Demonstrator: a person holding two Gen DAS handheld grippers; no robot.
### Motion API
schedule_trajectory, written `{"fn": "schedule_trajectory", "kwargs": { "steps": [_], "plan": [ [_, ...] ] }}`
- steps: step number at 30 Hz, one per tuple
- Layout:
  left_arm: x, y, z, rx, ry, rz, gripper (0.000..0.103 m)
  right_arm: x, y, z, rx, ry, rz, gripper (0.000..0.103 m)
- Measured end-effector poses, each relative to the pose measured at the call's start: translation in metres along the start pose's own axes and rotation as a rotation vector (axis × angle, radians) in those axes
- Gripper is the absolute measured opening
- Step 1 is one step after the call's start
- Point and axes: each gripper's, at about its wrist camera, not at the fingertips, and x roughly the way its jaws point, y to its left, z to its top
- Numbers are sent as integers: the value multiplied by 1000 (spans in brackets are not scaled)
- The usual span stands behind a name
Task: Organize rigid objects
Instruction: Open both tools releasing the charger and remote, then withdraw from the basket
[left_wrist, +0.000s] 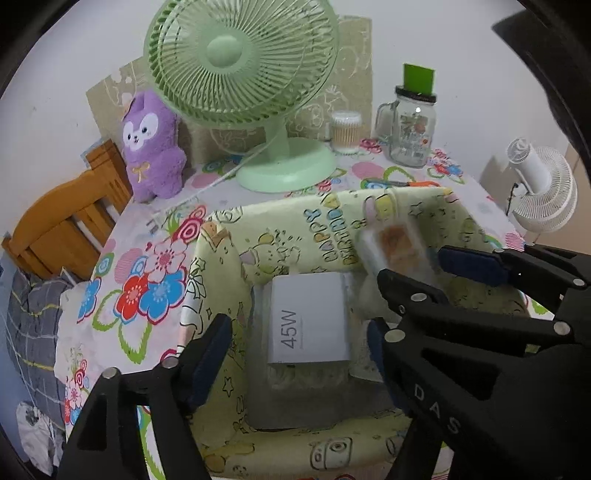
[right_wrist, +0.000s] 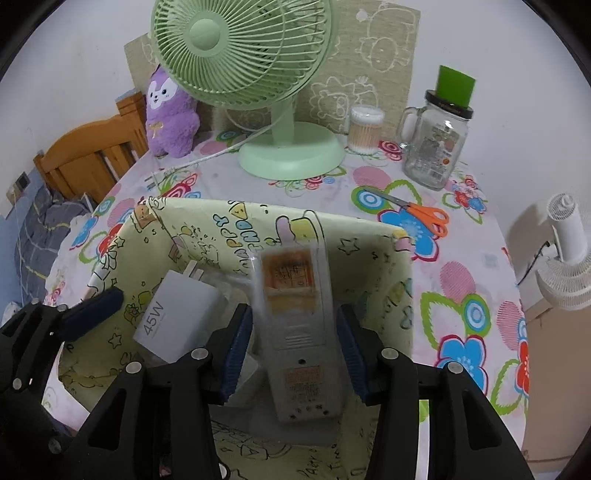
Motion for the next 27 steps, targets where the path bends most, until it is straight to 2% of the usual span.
{"fn": "schedule_trajectory", "kwargs": {
  "steps": [2,3,9,19,27],
  "plan": [
    [-4,-1,-2,3,-5,-7,86,-5,0,-2,3,6,1,57],
    [-6,-1,-2,6,-5,-6,86,-8,1,-3,2,4,0,62],
    [-24,-6,-10,18,-24,-1,88,-29,4,-14,8,-14,0,78],
    [-53,-14,-22,28,-65,-1,91,-59,1,-32,34,-38,3,86],
    [-70,-19,-29,38,-82,-5,93,-78,0,-44,49,-49,-4,87]
  ]
}}
